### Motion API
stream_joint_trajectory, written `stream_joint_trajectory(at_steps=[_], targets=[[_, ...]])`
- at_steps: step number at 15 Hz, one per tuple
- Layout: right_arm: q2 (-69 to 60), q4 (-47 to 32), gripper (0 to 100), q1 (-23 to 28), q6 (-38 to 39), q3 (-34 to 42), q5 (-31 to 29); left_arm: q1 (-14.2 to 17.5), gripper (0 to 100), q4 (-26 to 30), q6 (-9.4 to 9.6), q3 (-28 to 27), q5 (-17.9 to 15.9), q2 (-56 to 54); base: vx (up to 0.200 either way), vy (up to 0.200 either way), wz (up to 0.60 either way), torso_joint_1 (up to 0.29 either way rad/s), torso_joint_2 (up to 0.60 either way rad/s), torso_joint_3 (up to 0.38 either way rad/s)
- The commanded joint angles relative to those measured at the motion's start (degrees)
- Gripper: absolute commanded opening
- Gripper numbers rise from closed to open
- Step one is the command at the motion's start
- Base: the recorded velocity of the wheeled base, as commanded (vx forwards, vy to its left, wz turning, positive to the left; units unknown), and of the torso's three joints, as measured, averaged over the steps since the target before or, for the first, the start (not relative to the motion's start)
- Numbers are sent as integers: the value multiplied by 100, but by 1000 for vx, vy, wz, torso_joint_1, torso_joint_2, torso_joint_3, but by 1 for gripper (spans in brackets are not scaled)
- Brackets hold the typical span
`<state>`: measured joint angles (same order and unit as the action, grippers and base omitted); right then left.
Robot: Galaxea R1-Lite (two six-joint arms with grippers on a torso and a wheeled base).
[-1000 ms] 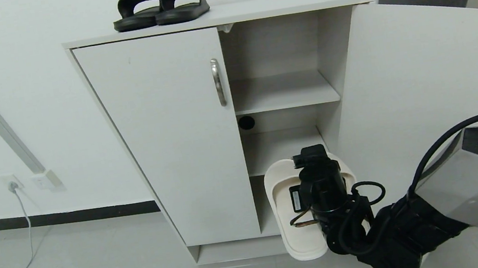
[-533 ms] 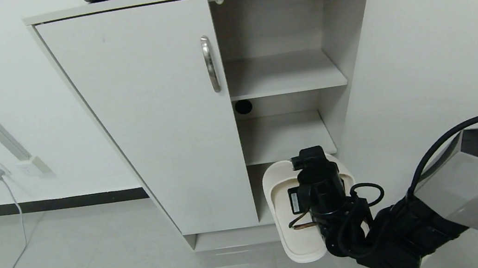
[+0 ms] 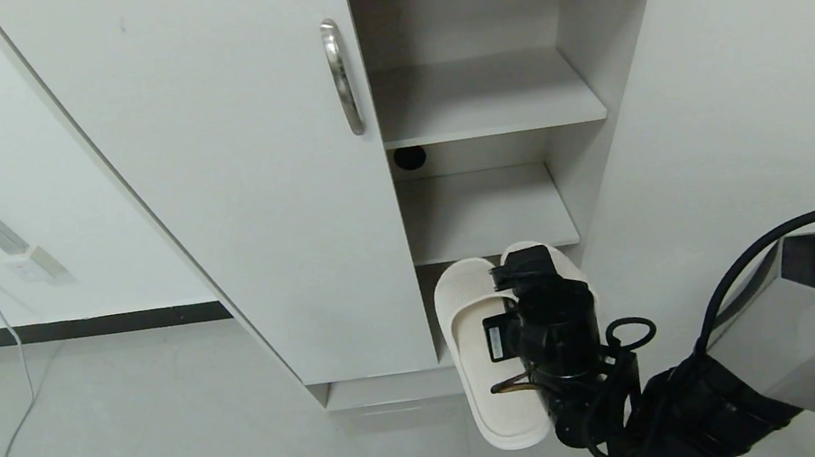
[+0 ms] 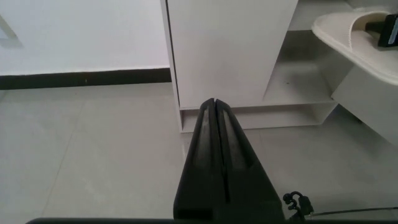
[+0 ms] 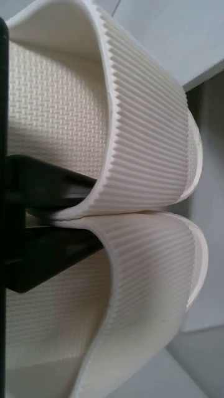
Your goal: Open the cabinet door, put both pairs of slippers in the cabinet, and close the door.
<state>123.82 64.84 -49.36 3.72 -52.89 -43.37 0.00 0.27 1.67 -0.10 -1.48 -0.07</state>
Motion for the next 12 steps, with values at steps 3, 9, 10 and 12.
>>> stream_joint_trajectory(at_steps=[3, 9, 10, 12], targets=[[-16, 1391, 0, -74, -882, 754, -83, 0, 0, 0, 0, 1, -2, 7, 0, 0, 0, 0, 0, 0], [-429, 1426, 0, -39, -811, 1290, -101, 0, 0, 0, 0, 1, -2, 7, 0, 0, 0, 0, 0, 0], [-438, 1426, 0, 120, -811, 1387, -101, 0, 0, 0, 0, 1, -2, 7, 0, 0, 0, 0, 0, 0], [-446, 1417, 0, 216, -811, 1414, -242, 0, 0, 0, 0, 1, -2, 7, 0, 0, 0, 0, 0, 0]])
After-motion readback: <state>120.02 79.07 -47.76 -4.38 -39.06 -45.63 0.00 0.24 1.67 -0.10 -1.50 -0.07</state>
